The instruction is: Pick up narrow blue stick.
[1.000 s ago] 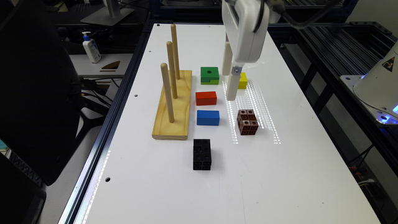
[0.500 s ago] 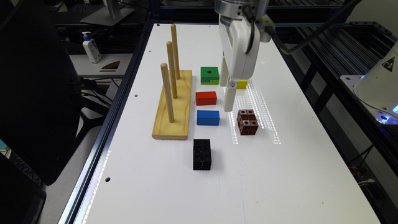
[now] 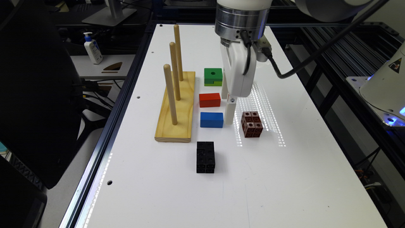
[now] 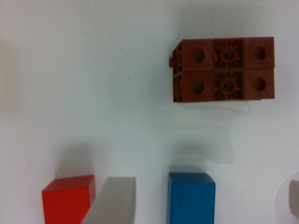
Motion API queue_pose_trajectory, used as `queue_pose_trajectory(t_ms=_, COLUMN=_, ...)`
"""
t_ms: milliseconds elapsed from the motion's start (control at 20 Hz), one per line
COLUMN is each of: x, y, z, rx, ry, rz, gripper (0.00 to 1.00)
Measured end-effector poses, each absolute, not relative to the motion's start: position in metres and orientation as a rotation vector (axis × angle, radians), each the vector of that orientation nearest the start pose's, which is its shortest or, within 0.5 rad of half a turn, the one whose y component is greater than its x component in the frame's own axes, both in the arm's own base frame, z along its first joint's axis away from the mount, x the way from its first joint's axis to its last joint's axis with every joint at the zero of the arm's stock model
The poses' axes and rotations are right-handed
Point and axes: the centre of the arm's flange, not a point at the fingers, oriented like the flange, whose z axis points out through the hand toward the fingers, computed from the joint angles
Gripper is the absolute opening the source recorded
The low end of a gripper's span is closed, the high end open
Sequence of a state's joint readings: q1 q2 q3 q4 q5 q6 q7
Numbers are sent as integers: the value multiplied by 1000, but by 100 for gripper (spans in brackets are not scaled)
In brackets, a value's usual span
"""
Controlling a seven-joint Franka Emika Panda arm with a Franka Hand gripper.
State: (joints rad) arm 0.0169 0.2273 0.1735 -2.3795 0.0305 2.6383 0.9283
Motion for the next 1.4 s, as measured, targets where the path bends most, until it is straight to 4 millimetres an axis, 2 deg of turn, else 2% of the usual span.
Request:
queue_pose_trajectory(t_ms=450, x=508, y=98, z=234, rx=-2844, ry=1155, rz=-16, gripper=100)
queue_pose_trajectory(t_ms=850, x=515, y=98, z=203, rx=-2841, ry=1161, rz=14, gripper=100)
queue_pose_trajectory(t_ms=1400, x=518, y=98, z=190, rx=-2841, ry=1167, rz=34, gripper=100)
